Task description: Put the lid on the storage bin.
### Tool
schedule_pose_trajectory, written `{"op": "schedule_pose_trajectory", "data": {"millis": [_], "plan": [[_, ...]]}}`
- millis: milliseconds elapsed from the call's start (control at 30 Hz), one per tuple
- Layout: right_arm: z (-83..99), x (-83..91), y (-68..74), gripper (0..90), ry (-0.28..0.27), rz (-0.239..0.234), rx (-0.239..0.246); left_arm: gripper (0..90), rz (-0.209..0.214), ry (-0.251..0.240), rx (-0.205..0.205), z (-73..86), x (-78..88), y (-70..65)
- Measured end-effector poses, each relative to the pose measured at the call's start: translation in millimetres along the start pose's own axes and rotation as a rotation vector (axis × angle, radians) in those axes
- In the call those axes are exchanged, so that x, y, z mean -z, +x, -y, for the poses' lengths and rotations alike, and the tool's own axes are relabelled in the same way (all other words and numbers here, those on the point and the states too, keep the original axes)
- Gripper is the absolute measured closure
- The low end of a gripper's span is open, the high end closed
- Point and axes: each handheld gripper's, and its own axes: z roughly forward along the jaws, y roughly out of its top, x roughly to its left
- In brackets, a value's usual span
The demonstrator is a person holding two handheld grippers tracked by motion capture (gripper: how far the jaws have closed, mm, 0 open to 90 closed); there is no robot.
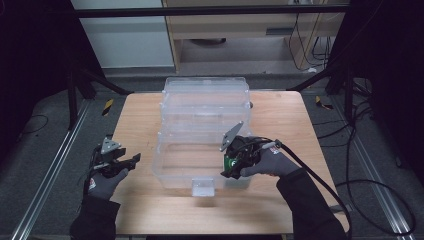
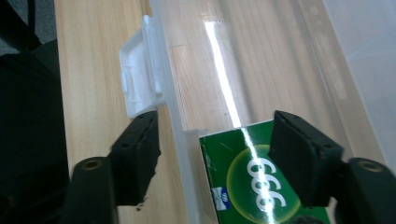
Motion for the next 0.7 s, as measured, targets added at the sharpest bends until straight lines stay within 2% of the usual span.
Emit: {"op": "schedule_pose_trajectory", "data": {"millis": [133, 200, 533, 700], "plan": [[-3.3, -3.7, 2.6, 43.4, -0.005, 0.022, 0.008, 35.5, 0.003, -0.005, 0.001, -0.8, -0.1, -1.7], [-5.0, -4.8, 3.0, 44.7, -0.021, 0.014, 0.006, 35.5, 0.002, 0.000, -0.007, -0.4, 0.2, -1.0], [-8.6, -16.8, 9.7, 51.8, -0.005, -0.008, 0.038, 36.5, 0.006, -0.001, -0.016, -0.7, 0.5, -2.8], [-10.2, -22.0, 16.3, 51.6, 0.005, -0.023, 0.042, 36.8, 0.010, -0.008, -0.027, -2.2, 3.0, -3.9]]}}
